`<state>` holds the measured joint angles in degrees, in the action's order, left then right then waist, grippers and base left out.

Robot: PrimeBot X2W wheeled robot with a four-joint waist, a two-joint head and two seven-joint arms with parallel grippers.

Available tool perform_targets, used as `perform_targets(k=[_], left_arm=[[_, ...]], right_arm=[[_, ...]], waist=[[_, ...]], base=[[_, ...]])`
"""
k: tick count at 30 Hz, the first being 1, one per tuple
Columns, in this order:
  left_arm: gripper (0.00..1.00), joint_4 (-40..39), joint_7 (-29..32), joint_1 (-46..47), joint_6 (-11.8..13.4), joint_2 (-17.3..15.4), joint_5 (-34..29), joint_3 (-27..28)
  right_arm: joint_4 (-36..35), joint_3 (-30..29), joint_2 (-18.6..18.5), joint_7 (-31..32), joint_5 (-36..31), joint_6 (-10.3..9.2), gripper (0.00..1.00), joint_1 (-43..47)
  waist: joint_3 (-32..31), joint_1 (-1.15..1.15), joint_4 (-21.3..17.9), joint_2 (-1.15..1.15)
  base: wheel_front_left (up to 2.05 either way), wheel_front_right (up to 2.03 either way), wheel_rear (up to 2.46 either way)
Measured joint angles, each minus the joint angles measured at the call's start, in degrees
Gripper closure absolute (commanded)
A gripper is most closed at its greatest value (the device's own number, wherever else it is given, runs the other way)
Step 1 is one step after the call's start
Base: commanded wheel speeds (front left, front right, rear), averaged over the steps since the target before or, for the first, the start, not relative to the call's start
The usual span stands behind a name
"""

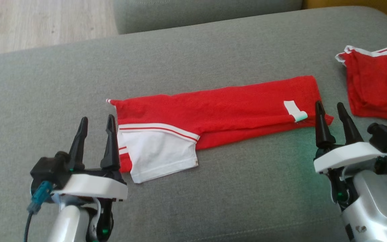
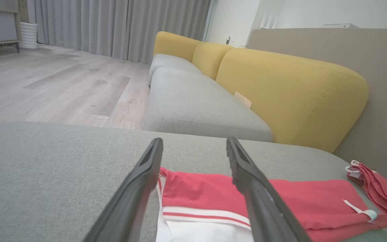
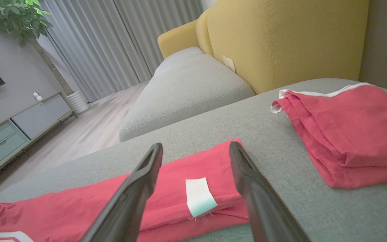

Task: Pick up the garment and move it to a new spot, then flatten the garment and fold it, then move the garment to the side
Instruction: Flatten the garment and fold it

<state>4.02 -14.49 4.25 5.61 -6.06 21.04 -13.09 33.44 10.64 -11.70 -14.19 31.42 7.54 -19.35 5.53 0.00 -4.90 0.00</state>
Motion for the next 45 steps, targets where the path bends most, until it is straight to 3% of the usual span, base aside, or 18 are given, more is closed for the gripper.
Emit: perform_targets(k=[5, 10, 19, 28, 29, 30, 31, 40, 45], left_arm=[[0.00, 1.3, 0.0, 0.1, -4.5, 1.9, -4.2, 2.3], [0.00, 2.2, 0.0, 1.6, -6.7, 2.7, -5.7, 3.0], [0.00, 2.1, 0.0, 5.4, -7.6, 3.3, -6.7, 2.9], [0.00, 2.3, -0.1, 5.5, -7.5, 3.3, -6.6, 2.9], [0.00, 2.4, -0.1, 5.5, -7.3, 3.3, -6.6, 2.9], [0.00, 2.5, -0.1, 5.6, -7.2, 3.3, -6.6, 2.9], [0.00, 2.5, -0.1, 5.7, -7.2, 3.3, -6.6, 2.9], [0.00, 2.9, -0.1, 5.9, -7.2, 3.3, -6.6, 3.0], [0.00, 3.1, -0.1, 5.8, -7.2, 3.3, -6.5, 3.0]], right_arm=[[0.7, -4.8, 1.1, 0.2, -3.5, 0.00, 0.00, -0.5], [6.5, -12.1, 1.9, 2.4, -6.4, 0.00, 0.00, -4.7], [19.5, -21.0, 3.9, 9.7, -13.7, 0.00, 0.00, -13.4], [23.2, -22.9, 5.2, 9.5, -15.3, 0.00, 0.00, -15.8], [23.2, -22.8, 5.4, 9.2, -15.3, 0.00, 0.26, -15.8], [23.3, -22.8, 5.6, 9.0, -15.2, 0.00, 0.85, -15.8], [23.3, -22.7, 5.7, 8.6, -15.0, 0.00, 1.00, -15.8], [24.5, -24.0, 4.9, 6.9, -14.2, 0.00, 1.00, -15.7], [24.6, -27.3, 0.9, 5.7, -14.2, 0.00, 1.00, -15.7]], waist=[[2.0, 0.00, 1.0, 0.00], [4.6, 0.00, 2.1, 0.00], [9.7, 0.00, 4.4, 0.00], [10.8, 0.00, 4.6, 0.00], [10.8, 0.00, 4.5, 0.00], [10.8, 0.00, 4.3, 0.00], [10.7, 0.00, 4.2, 0.00], [9.9, 0.00, 3.4, 0.00], [8.9, 0.00, 3.2, 0.00]], base=[[0.00, 0.00, 0.00], [0.00, 0.00, 0.00], [0.00, 0.00, 0.00], [0.00, 0.00, 0.00], [0.00, 0.00, 0.00], [0.00, 0.00, 0.00], [0.00, 0.00, 0.00], [0.00, 0.00, 0.00], [0.00, 0.00, 0.00]])
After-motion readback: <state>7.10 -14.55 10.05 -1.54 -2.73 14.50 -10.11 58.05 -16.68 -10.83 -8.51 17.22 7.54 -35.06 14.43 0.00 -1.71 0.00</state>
